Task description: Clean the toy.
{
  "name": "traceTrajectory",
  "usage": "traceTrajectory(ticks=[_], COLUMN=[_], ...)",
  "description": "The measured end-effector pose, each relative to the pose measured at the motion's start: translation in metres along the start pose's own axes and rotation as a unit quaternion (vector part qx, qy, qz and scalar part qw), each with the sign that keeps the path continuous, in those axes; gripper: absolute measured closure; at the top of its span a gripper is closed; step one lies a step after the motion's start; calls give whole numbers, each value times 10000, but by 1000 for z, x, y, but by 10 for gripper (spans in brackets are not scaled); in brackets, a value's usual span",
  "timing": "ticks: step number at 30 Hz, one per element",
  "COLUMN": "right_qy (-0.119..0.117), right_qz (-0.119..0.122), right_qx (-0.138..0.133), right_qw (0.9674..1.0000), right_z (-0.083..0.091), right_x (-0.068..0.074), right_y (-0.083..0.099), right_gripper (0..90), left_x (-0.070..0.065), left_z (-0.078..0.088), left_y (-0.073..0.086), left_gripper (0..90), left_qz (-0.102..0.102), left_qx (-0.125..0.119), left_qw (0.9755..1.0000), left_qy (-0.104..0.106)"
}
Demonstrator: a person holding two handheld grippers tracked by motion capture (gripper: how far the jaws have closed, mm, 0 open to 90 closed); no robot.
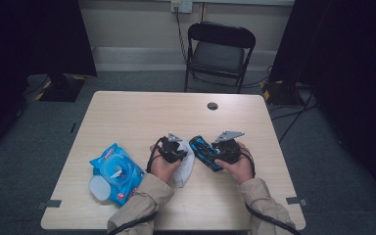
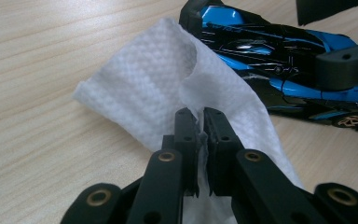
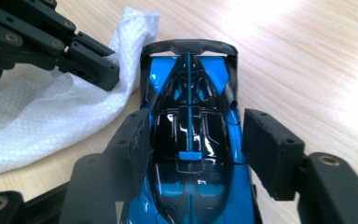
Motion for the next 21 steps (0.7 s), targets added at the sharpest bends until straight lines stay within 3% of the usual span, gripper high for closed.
traceTrajectory(ticks=[8, 11, 18, 21], right_qy=[9, 34, 25, 28], right_qz=[31, 98, 90, 68], right_qx=[78, 140, 252, 290], right_qw=[10000, 9998, 9996, 9996], right_z=[-3, -2, -2, -1], right_x=[3, 4, 4, 4], right_y=[2, 2, 1, 1], right_gripper=[429, 434, 438, 438], left_x=[-2, -8, -18, -19], left_z=[-2, -6, -12, -12], left_y=[0, 0, -1, -1], left_gripper=[844, 845, 857, 862], left_qz=[31, 24, -81, -21], left_qx=[-69, -81, -51, -57], left_qw=[9999, 9997, 9996, 9995], left_qy=[79, 212, 255, 315])
Point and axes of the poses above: each handheld gripper's, and its own axes: z roughly backward along the jaws, y roughly out of its underside, x roughly to its left, the point moved 9 cm from there along -z, roughly forward along the jaws, and after that the axes turned 9 degrees about z, right-handed, at the moved point
